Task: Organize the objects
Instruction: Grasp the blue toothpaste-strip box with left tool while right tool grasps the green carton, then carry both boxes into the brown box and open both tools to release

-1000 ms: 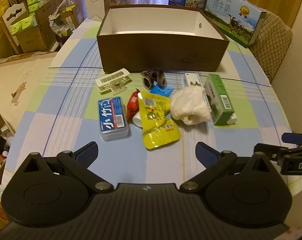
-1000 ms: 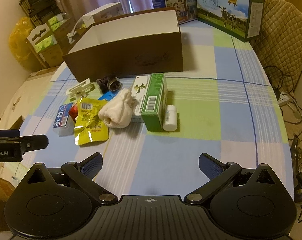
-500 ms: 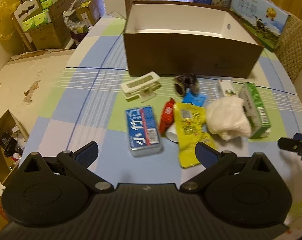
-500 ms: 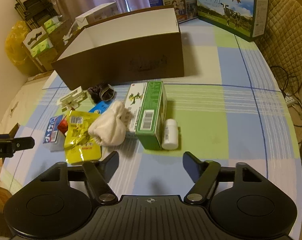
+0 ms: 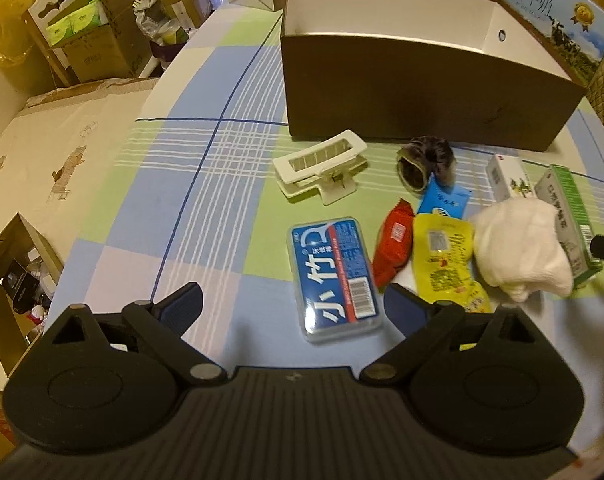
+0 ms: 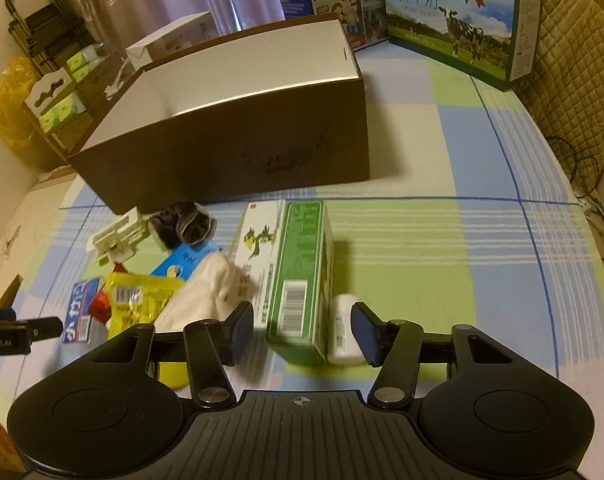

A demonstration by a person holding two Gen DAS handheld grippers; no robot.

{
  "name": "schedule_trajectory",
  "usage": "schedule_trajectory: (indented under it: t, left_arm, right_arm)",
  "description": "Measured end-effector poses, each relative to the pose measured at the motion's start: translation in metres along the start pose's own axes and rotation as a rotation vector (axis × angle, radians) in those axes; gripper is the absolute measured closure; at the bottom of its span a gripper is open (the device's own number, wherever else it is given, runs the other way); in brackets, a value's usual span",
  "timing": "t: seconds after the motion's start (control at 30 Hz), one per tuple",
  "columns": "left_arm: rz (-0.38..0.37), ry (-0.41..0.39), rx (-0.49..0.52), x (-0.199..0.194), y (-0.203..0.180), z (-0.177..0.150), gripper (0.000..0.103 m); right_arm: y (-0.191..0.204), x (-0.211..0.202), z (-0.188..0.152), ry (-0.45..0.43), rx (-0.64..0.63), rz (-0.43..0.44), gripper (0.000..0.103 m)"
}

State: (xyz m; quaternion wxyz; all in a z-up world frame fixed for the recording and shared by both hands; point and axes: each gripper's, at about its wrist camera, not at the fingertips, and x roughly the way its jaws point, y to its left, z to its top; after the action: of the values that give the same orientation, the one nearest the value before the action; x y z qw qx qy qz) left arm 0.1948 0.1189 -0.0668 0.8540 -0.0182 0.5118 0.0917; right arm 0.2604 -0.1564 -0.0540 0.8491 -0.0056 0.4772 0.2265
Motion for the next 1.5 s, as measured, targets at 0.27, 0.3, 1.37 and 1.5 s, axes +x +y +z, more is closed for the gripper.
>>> schedule_trajectory:
  t: [0.27,0.3,1.37,1.5]
  left_arm:
    - [-0.017,0.052,0.017,0.028,0.003,0.006,0.013]
    - [-0.021,0.058,0.021,0.031,0.002,0.007,0.013]
    - [-0.071,0.062,0.067,0.068,0.03,0.026,0.05]
    - [-0.075,0.042,0.065,0.06,0.038,0.032,0.05]
  right_arm:
    - [0.002,0.016,0.012,0.012,0.02,-0.025,0.055]
    - [0.003,0.017,0.012,0.015,0.022,-0.029,0.055]
    - [0.014,0.058,0.026,0.083,0.005,-0.107,0.066]
    - [0.014,0.062,0.026,0.093,-0.001,-0.136,0.076]
